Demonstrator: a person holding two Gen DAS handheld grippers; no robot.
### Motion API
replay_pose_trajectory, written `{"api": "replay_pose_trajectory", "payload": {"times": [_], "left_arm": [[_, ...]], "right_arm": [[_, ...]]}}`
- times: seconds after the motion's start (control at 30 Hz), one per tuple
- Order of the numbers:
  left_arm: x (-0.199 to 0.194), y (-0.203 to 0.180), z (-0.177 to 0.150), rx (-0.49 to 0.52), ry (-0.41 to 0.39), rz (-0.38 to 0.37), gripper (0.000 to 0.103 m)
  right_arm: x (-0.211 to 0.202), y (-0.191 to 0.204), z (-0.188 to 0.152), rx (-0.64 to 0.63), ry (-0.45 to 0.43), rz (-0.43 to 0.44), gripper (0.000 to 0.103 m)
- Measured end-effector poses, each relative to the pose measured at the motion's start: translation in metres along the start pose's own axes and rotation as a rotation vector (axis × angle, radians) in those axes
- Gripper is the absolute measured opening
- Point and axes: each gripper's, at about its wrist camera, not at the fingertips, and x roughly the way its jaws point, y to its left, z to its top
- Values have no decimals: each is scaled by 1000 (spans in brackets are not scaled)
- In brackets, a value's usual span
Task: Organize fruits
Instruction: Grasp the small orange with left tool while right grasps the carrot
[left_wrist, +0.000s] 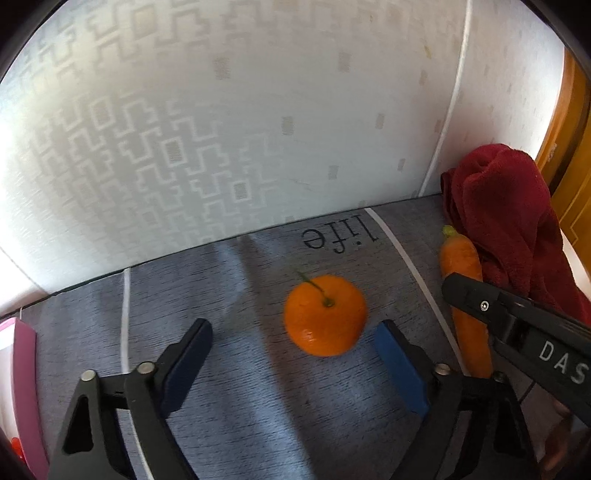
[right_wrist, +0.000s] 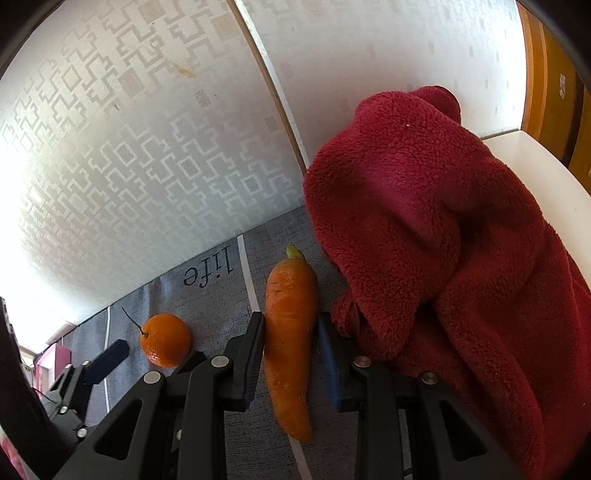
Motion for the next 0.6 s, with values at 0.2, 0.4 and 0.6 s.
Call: {"api": "replay_pose_trajectory", "payload": {"times": [0.2, 0.4, 0.6], "left_arm": [[3, -3, 8, -13, -22, -9, 68], [-4, 9, 7, -16, -42, -3, 43], [-14, 16, -8, -34, -49, -1, 40]], "right_arm": [[2, 1, 0, 3, -4, 0, 29], [-3, 6, -4, -7, -11, -10, 29], [-3, 15, -8, -22, -24, -39, 29]]}}
